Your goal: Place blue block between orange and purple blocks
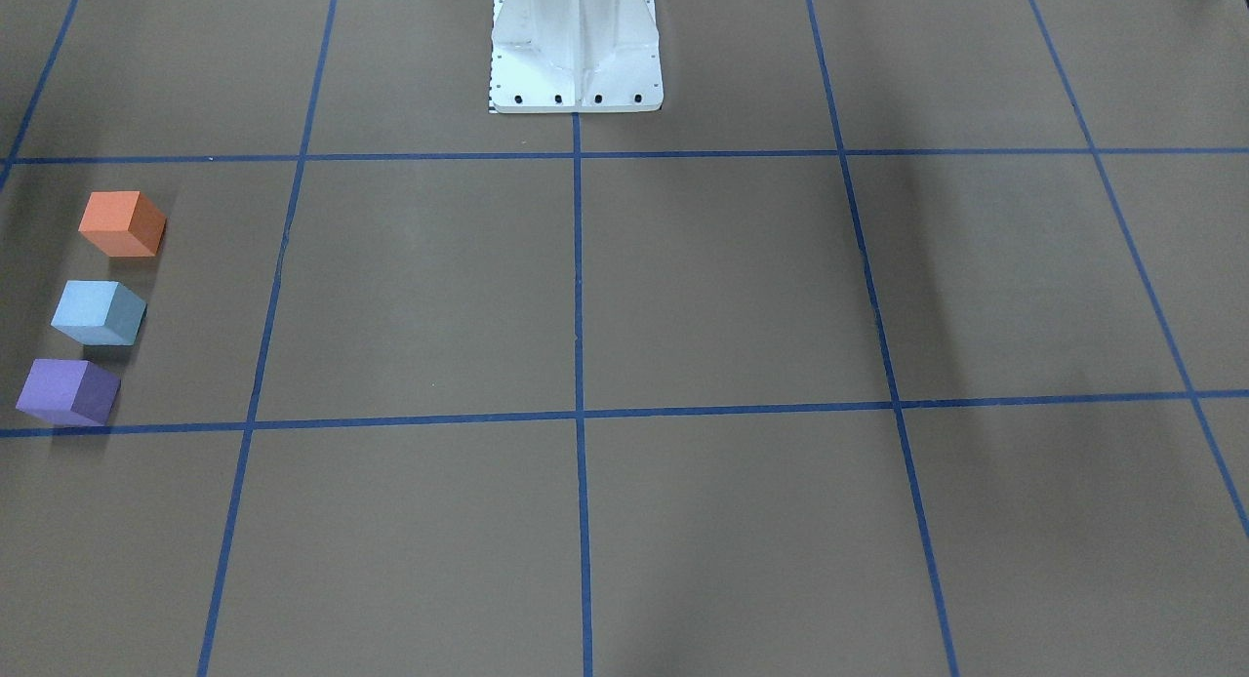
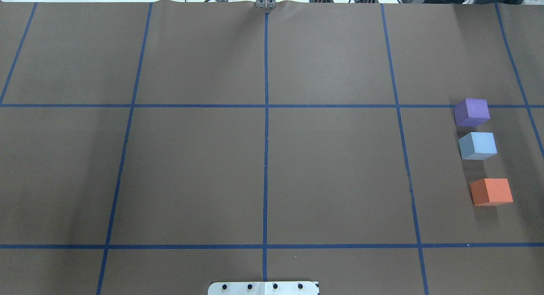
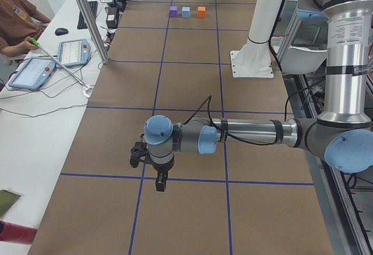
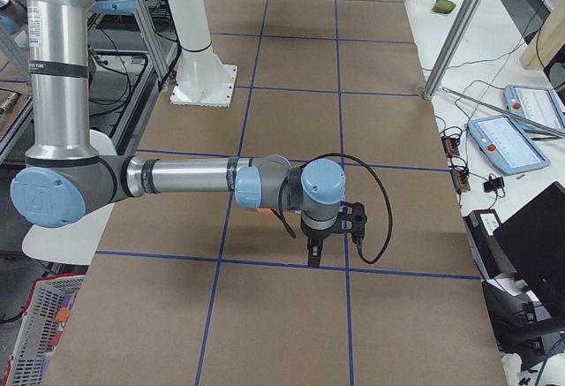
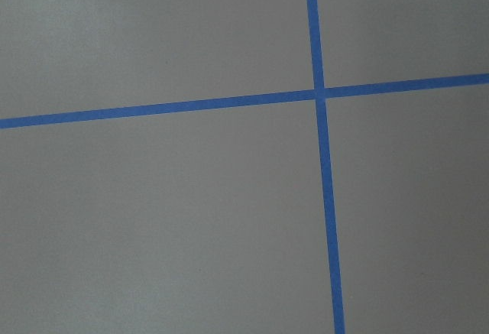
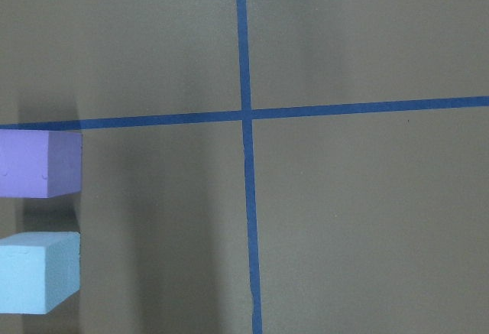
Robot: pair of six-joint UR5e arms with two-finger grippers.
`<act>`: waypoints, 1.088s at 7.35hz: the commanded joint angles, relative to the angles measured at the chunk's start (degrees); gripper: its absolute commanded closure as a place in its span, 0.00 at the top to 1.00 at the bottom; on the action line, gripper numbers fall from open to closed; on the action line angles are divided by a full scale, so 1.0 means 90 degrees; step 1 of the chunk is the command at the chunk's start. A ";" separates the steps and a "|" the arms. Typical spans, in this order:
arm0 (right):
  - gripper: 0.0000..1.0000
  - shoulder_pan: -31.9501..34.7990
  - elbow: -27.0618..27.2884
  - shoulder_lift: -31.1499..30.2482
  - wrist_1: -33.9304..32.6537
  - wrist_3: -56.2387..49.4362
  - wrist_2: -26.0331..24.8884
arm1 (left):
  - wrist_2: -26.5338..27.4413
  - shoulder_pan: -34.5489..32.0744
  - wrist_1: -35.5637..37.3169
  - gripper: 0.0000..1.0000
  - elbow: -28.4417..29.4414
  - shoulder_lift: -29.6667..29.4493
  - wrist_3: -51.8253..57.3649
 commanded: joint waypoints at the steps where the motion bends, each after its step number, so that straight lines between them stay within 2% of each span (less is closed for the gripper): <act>1: 1.00 0.0000 -0.0025 0.0005 -0.0008 0.0010 -0.0011 | 0.0000 0.0000 0.0000 1.00 -0.0007 -0.0008 0.0000; 6: 1.00 0.0000 -0.0055 -0.0024 -0.0018 0.0010 -0.0040 | 0.0000 0.0000 0.0010 1.00 -0.0007 -0.0028 -0.0048; 8: 1.00 0.0000 -0.0035 -0.0034 -0.0008 0.0466 -0.0050 | 0.0000 0.0000 0.0010 1.00 -0.0016 -0.0028 -0.0048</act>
